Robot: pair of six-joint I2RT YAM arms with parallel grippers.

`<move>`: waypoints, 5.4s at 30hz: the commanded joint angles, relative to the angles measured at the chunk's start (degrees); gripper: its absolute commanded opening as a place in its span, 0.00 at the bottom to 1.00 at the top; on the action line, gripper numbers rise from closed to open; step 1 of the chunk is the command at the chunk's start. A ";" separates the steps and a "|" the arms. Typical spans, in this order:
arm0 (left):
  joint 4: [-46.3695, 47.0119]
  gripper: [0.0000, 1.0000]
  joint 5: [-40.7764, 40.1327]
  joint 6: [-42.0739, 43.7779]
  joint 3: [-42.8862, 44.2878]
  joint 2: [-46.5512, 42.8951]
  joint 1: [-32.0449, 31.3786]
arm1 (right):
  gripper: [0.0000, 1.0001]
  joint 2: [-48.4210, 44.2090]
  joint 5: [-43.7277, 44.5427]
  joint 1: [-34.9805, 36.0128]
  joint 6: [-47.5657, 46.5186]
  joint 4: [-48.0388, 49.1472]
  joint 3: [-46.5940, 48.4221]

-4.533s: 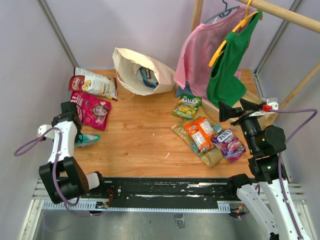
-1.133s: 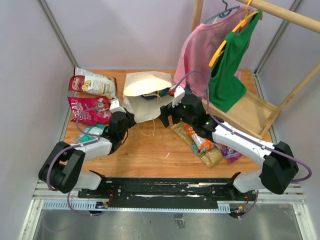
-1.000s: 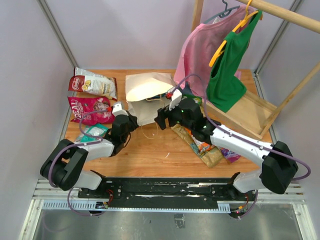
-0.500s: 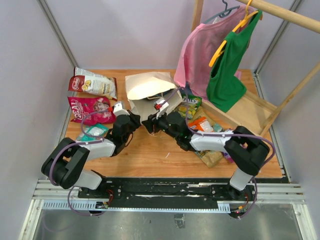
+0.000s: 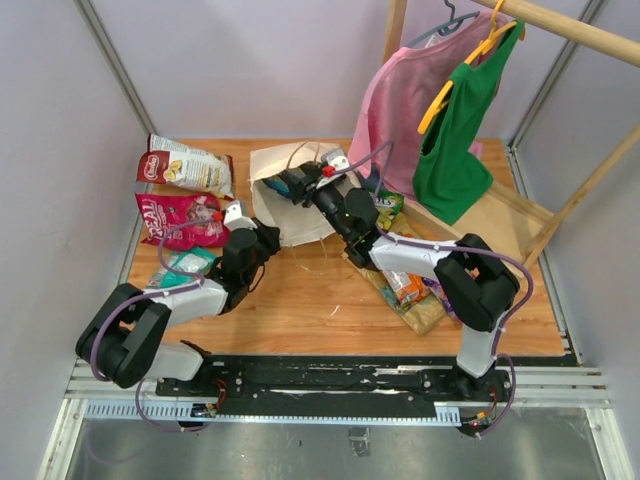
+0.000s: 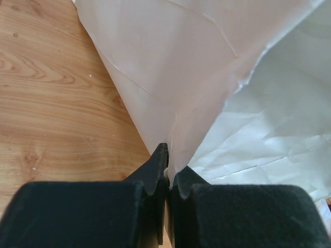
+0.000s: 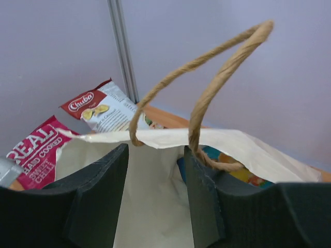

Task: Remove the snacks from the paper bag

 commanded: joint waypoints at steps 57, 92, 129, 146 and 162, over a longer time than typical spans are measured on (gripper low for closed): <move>1.57 0.08 3.82 0.30 2.44 7.18 -0.61 | 0.88 31.71 -0.50 -5.19 -15.50 -57.65 42.57; -0.77 0.09 5.70 -0.01 5.41 7.92 -0.61 | 0.69 49.87 -2.15 -8.77 -22.09 -90.72 75.05; -9.01 0.12 3.03 2.50 19.34 10.69 2.31 | 0.01 5.72 -12.47 -6.26 -17.07 -75.11 32.54; -10.05 0.12 2.69 4.96 23.20 14.39 4.01 | 0.01 -14.22 -17.41 -6.04 -13.60 -77.86 30.32; -28.51 0.87 13.41 15.00 32.86 -0.13 7.46 | 0.01 -28.44 -31.23 -5.97 -8.67 -73.57 27.71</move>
